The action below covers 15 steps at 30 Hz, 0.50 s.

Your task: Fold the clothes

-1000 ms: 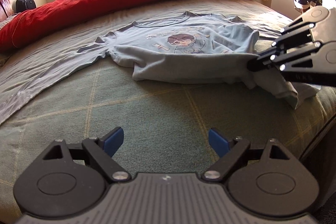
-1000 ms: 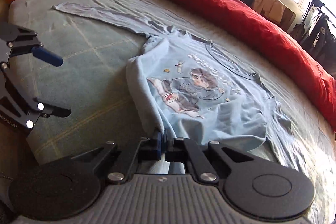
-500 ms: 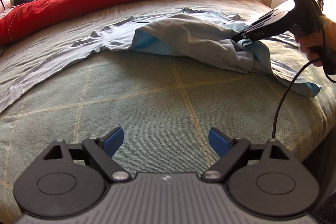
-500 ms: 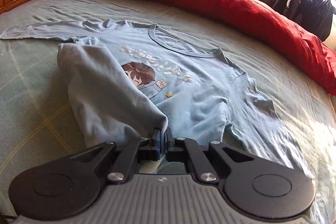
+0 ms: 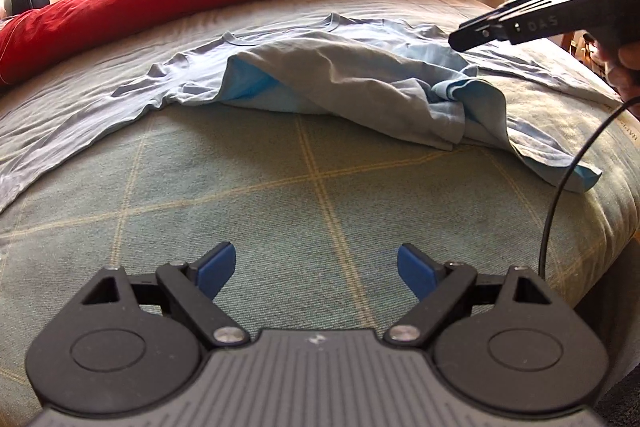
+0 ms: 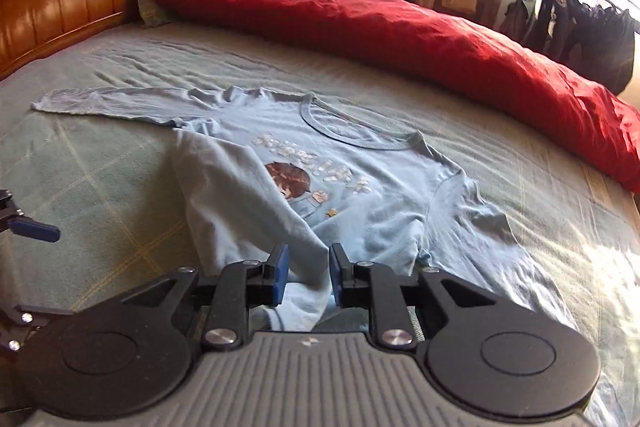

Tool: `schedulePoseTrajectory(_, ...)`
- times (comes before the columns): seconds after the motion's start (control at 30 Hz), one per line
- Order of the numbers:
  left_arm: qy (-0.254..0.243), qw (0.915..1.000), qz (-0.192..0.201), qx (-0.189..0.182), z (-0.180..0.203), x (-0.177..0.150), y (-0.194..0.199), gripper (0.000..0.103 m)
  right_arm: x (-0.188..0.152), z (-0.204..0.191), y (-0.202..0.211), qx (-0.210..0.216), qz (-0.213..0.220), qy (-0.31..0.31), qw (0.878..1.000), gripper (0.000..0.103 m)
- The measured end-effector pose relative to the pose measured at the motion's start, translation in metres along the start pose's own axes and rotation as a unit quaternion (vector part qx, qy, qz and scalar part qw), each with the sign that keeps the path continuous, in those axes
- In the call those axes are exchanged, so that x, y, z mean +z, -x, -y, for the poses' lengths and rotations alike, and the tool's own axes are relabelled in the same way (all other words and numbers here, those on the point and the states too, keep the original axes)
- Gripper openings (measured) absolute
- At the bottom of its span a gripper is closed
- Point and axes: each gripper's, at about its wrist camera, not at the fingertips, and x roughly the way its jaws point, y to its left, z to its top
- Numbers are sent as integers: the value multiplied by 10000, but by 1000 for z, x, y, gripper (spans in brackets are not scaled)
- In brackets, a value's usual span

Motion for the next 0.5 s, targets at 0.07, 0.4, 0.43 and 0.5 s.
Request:
schedulePoseTrajectory(0.07,-4,10000,0,-26,2,0,0,88,-2,-22,12,356,17,492,9982,25)
schedulePoseTrajectory(0.4,21,10000,-9,-20,2,-6,5,88,-47,-83,-46,-475,-702,2248,9707,24)
schedulePoseTrajectory(0.43,43,10000,-6,-7,0,-6,6,88,-47,-83,-49,-506,-771,2274,9694,23)
schedulePoseTrajectory(0.5,96,10000,13,15,-3,-7,7,88,-43,-81,-47,-477,-794,2142,9724,12)
